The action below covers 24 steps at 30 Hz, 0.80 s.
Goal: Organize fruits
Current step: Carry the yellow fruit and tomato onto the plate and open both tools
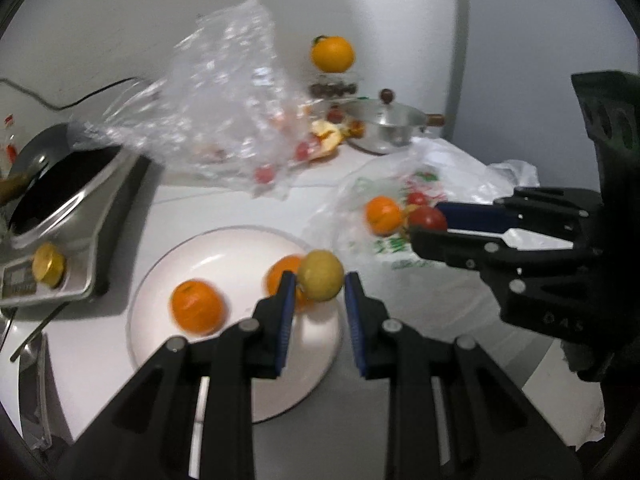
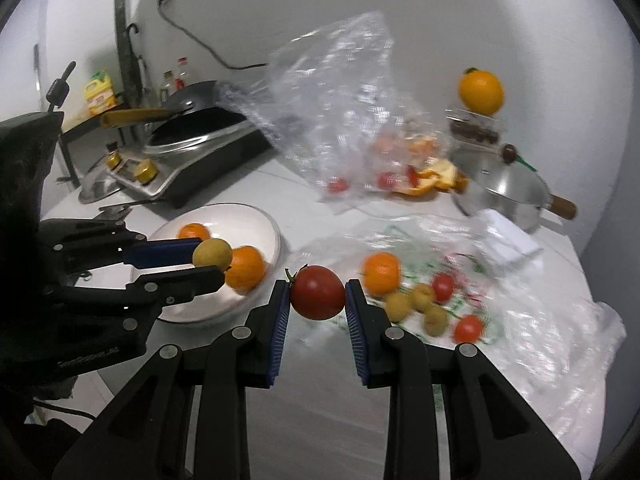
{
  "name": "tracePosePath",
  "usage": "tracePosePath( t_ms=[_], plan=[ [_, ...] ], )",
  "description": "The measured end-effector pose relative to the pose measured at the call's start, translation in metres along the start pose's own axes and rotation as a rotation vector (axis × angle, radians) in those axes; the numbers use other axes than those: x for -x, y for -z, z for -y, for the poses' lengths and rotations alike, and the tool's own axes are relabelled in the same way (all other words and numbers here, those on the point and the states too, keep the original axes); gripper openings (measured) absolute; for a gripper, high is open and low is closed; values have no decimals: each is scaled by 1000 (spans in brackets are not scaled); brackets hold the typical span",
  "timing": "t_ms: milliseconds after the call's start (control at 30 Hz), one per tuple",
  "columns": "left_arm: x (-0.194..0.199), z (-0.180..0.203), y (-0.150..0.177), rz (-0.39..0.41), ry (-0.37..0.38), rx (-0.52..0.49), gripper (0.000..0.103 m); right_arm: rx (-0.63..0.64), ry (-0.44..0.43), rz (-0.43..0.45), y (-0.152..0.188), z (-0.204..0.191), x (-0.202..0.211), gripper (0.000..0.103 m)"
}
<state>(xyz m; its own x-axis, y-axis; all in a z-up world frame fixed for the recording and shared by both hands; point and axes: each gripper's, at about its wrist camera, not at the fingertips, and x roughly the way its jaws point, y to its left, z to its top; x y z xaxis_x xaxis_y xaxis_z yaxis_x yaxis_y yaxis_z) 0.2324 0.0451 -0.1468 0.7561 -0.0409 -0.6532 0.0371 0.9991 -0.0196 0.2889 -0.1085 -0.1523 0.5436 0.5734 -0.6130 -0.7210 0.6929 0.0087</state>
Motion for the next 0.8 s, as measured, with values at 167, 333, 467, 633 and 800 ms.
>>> tracePosePath(
  t_ms=[167,333,467,633,800],
  plan=[
    [3,-27,15,-13,-25,26,26,27,-38,-19,-6,-31,-20,30],
    [0,-48,26,-33,-47,50,26,43,-72,-50,-8,-54,-41,30],
    [-3,-59,33,-47,-50,65,26,55,-90,-79,-6,-69,-54,30],
    [-6,-69,40,-59,-48,86,26,73,-95,-110,-5,-80,-67,30],
    [-4,-73,42,-59,-48,101,27,76,-91,-125,-4,-85,-72,30]
  ],
)
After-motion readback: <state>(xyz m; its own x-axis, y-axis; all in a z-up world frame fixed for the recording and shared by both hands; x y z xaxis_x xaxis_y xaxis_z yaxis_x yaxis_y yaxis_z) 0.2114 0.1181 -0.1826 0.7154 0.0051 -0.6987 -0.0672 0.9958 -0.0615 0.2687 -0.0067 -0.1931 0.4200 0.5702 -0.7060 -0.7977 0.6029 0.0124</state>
